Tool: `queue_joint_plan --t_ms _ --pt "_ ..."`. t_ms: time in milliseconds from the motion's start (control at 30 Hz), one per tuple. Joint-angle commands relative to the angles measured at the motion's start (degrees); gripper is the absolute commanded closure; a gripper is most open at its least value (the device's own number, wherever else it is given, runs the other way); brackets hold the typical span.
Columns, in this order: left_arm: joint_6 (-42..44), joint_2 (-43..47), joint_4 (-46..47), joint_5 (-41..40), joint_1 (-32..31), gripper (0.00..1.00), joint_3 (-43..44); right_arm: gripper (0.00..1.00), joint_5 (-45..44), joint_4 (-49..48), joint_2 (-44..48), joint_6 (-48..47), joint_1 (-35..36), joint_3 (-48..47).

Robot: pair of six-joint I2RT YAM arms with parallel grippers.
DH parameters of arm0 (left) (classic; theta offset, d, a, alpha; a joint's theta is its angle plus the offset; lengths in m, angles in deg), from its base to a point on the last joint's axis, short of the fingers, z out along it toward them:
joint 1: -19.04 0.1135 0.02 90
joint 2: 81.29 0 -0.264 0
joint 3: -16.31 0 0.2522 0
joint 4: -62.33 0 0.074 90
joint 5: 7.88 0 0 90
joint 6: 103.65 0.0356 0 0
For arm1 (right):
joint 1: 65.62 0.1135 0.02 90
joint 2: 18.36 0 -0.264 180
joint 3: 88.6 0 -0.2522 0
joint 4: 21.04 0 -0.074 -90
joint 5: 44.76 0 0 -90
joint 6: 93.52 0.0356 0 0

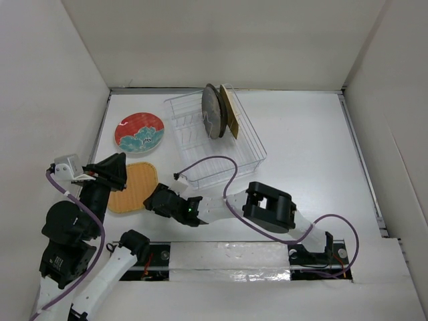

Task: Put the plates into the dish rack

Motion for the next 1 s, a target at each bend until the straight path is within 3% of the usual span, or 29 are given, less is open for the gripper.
queue_joint_plan --t_ms 0,200,267,333,567,967 --pt "1.28 0.00 0.79 0.06 -0.23 0.82 1.04 0.41 -0.49 -1.36 -2.57 6.62 -1.37 -1.98" --pt "2.51 1.94 0.96 -1.61 -0.23 0.82 3.58 0.51 0.04 -0.05 -3.97 9.08 -2.68 -1.71" --pt "2.51 1.94 1.05 -1.53 -0.23 0.82 4.20 0.62 0.66 1.00 -4.94 9.35 -3.30 -2.68" --pt "2.60 1.85 0.97 -1.35 -0.23 0.81 4.38 0.65 1.28 1.71 -5.73 9.35 -3.91 -3.82" --pt "3.57 1.85 1.84 -1.52 -0.23 0.81 3.76 1.00 0.75 -1.01 -3.28 5.05 -2.68 -1.37" --pt "3.39 0.44 2.11 -3.28 -0.23 0.81 4.38 1.00 -12.96 -15.77 13.68 -23.68 2.33 6.28"
